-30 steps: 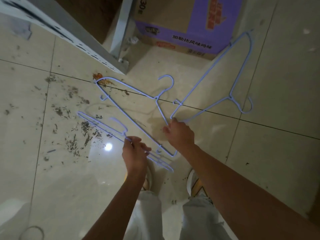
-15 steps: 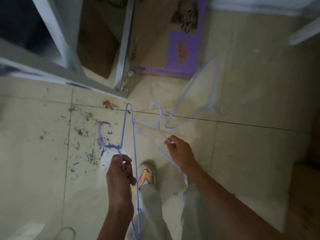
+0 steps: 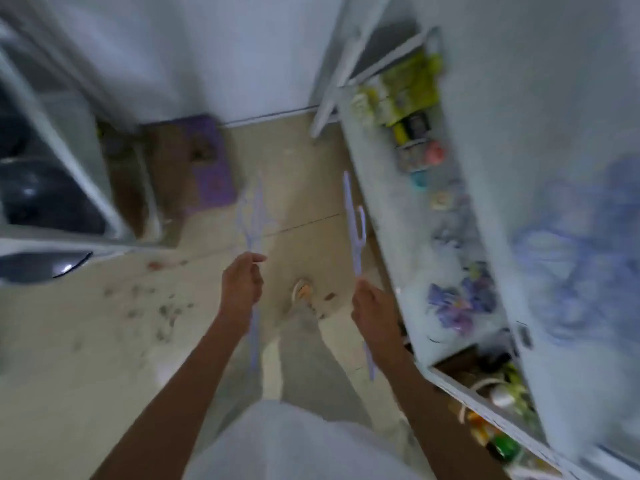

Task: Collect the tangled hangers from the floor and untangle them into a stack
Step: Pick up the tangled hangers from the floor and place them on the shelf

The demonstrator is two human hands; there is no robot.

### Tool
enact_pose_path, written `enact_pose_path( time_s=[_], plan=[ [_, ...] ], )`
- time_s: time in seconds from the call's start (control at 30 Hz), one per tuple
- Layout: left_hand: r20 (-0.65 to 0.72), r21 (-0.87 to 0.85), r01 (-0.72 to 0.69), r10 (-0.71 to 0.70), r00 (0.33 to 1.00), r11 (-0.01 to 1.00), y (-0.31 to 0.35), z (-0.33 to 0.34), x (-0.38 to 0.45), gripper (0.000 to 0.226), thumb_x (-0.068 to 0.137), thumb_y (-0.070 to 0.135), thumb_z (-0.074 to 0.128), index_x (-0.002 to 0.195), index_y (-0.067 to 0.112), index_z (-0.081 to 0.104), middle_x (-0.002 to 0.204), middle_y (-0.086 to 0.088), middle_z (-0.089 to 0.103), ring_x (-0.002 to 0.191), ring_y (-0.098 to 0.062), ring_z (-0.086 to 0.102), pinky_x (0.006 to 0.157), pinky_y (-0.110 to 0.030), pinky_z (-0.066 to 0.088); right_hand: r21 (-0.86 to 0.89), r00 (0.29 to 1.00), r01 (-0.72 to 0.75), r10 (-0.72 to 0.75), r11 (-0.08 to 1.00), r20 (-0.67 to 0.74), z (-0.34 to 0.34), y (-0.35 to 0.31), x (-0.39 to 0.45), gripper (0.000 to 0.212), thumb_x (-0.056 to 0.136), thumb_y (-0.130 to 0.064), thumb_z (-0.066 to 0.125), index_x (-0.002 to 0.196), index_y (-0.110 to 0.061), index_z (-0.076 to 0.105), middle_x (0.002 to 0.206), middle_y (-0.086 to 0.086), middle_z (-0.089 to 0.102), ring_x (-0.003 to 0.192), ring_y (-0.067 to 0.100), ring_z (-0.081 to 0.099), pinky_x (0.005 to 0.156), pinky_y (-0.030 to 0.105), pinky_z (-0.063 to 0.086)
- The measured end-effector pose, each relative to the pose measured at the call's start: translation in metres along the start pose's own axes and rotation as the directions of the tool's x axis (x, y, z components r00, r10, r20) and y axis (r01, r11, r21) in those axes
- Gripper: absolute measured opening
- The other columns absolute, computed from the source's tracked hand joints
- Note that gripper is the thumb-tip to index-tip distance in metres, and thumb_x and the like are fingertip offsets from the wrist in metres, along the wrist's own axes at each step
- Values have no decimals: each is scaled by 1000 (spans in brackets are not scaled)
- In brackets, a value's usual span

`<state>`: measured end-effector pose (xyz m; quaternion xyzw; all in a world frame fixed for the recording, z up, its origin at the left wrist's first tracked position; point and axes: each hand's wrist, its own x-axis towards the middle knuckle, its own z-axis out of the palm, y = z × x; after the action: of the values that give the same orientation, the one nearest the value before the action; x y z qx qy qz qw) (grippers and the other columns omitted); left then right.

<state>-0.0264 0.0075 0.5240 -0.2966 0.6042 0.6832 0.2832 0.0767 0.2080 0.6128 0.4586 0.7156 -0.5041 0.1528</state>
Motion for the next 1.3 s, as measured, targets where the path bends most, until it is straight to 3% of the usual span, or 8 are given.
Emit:
enact_pose_path(
  time_s=[0.1,0.4,0.5,0.63,0.8,1.0,1.13,1.3],
  plan=[
    [188,16,-81,77,979,997,28,39,-21,34,104,16,40,77,21,60,47,13,32,36,-1,23,40,-10,17,76,987,-10,22,997,-156,-45,0,-47,45,88,-59,42,67,-28,66,54,-15,60,47,-2,53,46,9,42],
    [621,132,-432,265,737,892,72,145,-110,38,108,30,44,82,4,50,55,10,32,44,-3,25,41,-13,19,193,819,105,25,975,-574,-134,37,-111,48,92,-64,42,69,-27,62,63,-3,66,55,0,57,54,14,46],
    [740,143,-602,319,592,786,80,197,-140,39,108,33,48,84,4,55,57,7,33,48,-6,28,41,-17,20,64,704,146,-58,987,-708,-174,49,-116,45,102,-51,40,66,-25,47,53,0,45,47,6,40,51,32,37],
    [846,130,-746,319,427,653,98,275,-168,34,103,36,50,87,10,65,55,3,32,48,-10,26,44,-21,19,-40,509,267,-176,963,-843,-234,61,-113,38,103,-36,36,66,-34,31,52,-8,25,50,9,27,50,23,23],
    [936,118,-918,266,230,380,98,376,-181,24,102,25,53,86,17,70,52,-5,46,47,-7,39,45,-20,30,593,631,369,275,716,-725,-300,105,-69,42,112,-25,38,71,-14,41,58,2,33,46,9,30,42,22,29],
    [992,54,-999,115,54,3,76,485,-173,19,99,17,62,85,15,75,55,12,60,52,-4,60,57,-21,44,832,734,296,445,469,-512,-397,134,-5,51,112,-34,36,64,-19,42,58,4,31,32,9,31,40,16,17],
    [997,-42,-973,-72,-26,-225,33,543,-159,24,99,34,62,97,16,78,81,-9,77,80,-31,73,69,-40,55,665,598,12,527,747,-604,-446,162,24,29,105,-16,46,104,-5,72,111,23,69,98,36,68,78,38,53],
    [989,-109,-892,-140,-52,-439,1,582,-146,23,98,38,60,107,26,78,99,-7,77,99,-34,69,77,-41,55,530,474,-119,517,839,-713,-441,167,22,49,107,-30,45,150,-6,44,150,27,45,137,42,45,112,43,36]
  ],
)
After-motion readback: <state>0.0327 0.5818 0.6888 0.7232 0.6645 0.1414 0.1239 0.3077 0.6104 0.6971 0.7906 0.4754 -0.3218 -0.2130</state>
